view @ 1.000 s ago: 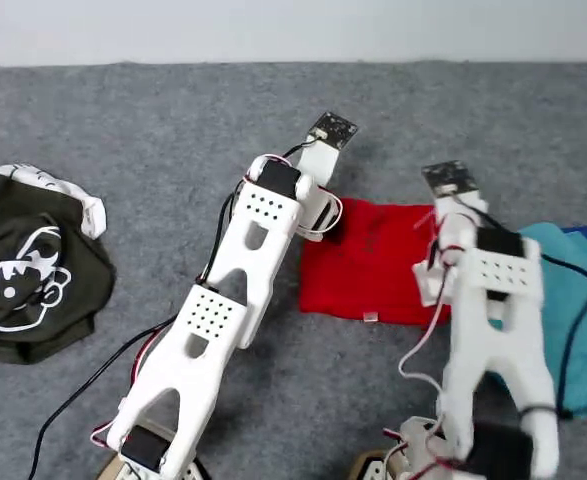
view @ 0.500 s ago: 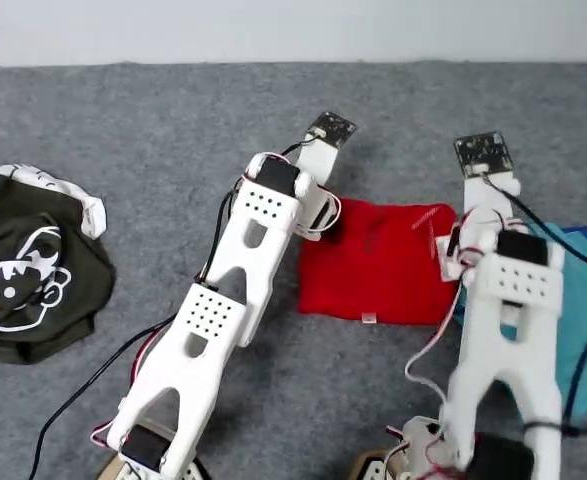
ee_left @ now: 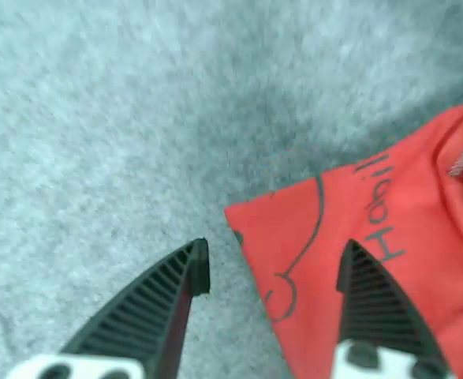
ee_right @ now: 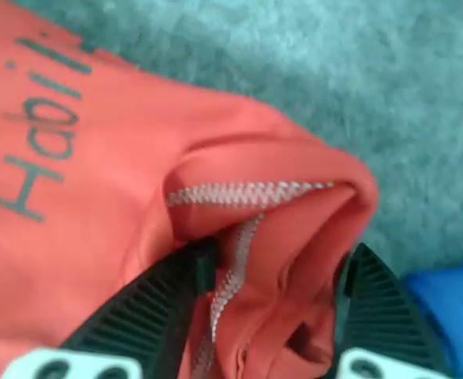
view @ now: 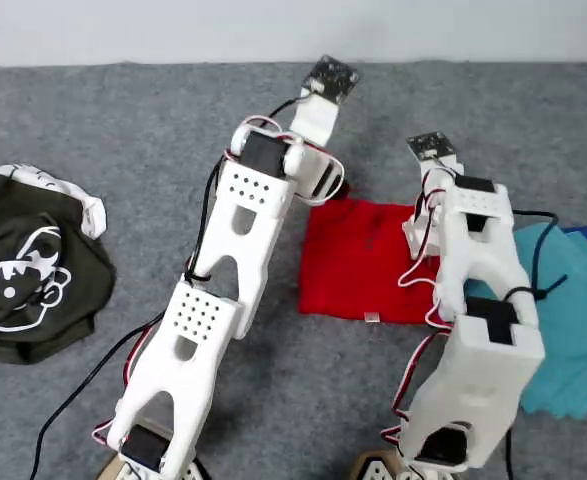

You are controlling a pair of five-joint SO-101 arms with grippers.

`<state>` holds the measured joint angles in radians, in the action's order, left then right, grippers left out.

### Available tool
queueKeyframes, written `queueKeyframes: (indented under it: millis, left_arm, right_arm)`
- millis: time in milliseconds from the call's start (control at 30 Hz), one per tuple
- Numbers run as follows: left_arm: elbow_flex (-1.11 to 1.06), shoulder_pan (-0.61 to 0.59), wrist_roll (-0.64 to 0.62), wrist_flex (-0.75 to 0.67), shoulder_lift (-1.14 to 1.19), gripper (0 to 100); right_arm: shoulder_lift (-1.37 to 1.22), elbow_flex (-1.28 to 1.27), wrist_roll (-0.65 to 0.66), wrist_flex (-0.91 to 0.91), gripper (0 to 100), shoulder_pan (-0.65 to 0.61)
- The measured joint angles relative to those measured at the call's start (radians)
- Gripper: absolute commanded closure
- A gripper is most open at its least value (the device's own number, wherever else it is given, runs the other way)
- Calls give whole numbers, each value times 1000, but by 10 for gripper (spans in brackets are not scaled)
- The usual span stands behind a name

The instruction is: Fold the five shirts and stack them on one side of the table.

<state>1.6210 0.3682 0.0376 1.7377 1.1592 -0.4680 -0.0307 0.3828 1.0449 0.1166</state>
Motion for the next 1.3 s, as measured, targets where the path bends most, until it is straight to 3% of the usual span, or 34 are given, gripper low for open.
queueKeyframes:
  millis: [167, 333, 633, 1000, 1133, 1300]
  left_arm:
    - [0, 0, 0, 0, -55, 739]
    - [0, 0, 0, 0, -104, 739]
    - [0, 0, 0, 0, -140, 739]
    - [0, 0, 2, 0, -140, 739]
    - [0, 0, 2, 0, -140, 739]
    - [0, 0, 2, 0, -140, 739]
  right_arm:
    - [-55, 55, 0, 5, 838, -2]
    - [-55, 57, 14, 5, 995, -2]
    - [-40, 80, 57, 44, 988, 0]
    - [368, 63, -51, 198, 988, -71]
    - [508, 63, -52, 235, 988, 2]
    - [551, 63, -52, 278, 988, 209]
